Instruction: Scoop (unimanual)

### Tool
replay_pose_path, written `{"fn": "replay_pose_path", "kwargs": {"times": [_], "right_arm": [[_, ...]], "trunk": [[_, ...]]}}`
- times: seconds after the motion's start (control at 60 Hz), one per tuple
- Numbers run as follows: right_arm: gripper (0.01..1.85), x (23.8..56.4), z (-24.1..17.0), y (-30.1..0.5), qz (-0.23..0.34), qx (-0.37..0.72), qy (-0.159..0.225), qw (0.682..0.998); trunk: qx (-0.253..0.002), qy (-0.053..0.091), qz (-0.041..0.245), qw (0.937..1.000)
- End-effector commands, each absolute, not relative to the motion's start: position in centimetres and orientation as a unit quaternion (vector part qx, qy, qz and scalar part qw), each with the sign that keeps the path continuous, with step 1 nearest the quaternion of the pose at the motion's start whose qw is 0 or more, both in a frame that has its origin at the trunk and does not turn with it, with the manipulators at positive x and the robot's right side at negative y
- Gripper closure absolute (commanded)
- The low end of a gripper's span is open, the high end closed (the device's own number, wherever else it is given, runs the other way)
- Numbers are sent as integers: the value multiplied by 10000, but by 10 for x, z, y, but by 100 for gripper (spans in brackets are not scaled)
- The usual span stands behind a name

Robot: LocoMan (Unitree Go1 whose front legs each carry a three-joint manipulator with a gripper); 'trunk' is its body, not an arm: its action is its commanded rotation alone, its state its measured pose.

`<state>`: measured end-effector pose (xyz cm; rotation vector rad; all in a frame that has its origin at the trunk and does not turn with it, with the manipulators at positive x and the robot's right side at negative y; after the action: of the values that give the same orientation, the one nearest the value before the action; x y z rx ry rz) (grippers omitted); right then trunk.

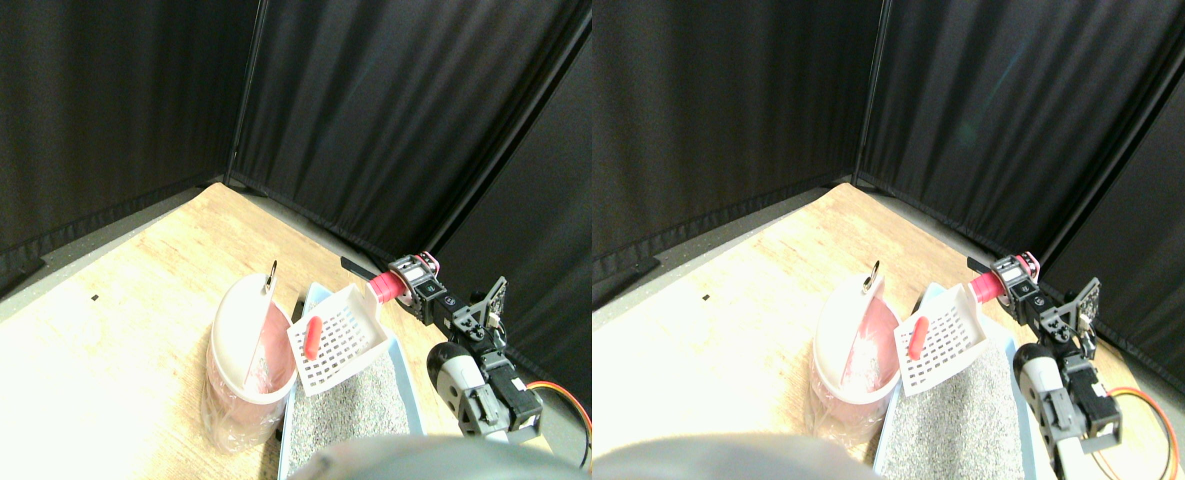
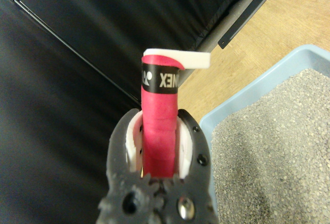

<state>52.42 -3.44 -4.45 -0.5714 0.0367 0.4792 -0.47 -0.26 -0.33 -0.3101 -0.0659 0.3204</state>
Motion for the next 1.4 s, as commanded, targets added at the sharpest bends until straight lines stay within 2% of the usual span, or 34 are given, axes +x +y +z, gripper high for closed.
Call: {"fn": "replay_pose_path", "kwargs": {"times": [0.017,0.1,0.117,0.183,0.217,0.267,0.317,0.35,0.433,0.45,0.583,0.667,0.717,0.833,0.967,1.0,1.233,1.25,1.3,1.367,1.383,1.4], "right_arm": [[181,527,-32,-30,2294,-2703,-296,9346],[181,527,-30,-30,2148,-2731,-251,9374],[168,527,-28,-29,2101,-2774,-316,9370],[168,527,-28,-29,2101,-2774,-316,9370],[157,528,-25,-29,2032,-2847,-342,9362],[155,529,-22,-29,2024,-2875,-370,9354],[157,529,-21,-29,2025,-2918,-379,9340],[172,528,-19,-28,1975,-3042,-330,9313],[171,526,-16,-27,1943,-3040,-244,9323],[181,525,-16,-27,1944,-3139,-246,9290],[174,524,-17,-26,1984,-3116,-242,9290],[178,523,-16,-26,1977,-3098,-258,9297],[167,524,-16,-27,2011,-3025,-329,9311],[181,522,-14,-28,2022,-3058,-382,9296],[180,521,-15,-28,2053,-3069,-340,9287],[166,522,-16,-29,2087,-3030,-379,9291],[169,525,-21,-35,1979,-2938,-322,9346],[164,525,-22,-36,2005,-2885,-345,9356],[171,525,-23,-38,1993,-2755,-369,9397],[169,526,-24,-42,1923,-2465,-396,9490],[181,526,-25,-44,1867,-2330,-380,9536],[181,526,-25,-45,1850,-2255,-374,9558]], "trunk": [[-1621,-236,1645,9727],[-1625,-239,1646,9726],[-1625,-239,1646,9726],[-1625,-239,1646,9726],[-1628,-250,1649,9725],[-1628,-247,1644,9726],[-1630,-256,1643,9725],[-1630,-256,1643,9725],[-1630,-262,1646,9724],[-1625,-258,1642,9726],[-1625,-258,1642,9726],[-1634,-276,1652,9722],[-1640,-276,1648,9722],[-1638,-275,1640,9724],[-1632,-275,1637,9725],[-1631,-271,1633,9726],[-1582,-237,1608,9739],[-1573,-234,1600,9742],[-1558,-230,1581,9748],[-1539,-218,1557,9755],[-1529,-214,1547,9758],[-1524,-215,1540,9760]]}}
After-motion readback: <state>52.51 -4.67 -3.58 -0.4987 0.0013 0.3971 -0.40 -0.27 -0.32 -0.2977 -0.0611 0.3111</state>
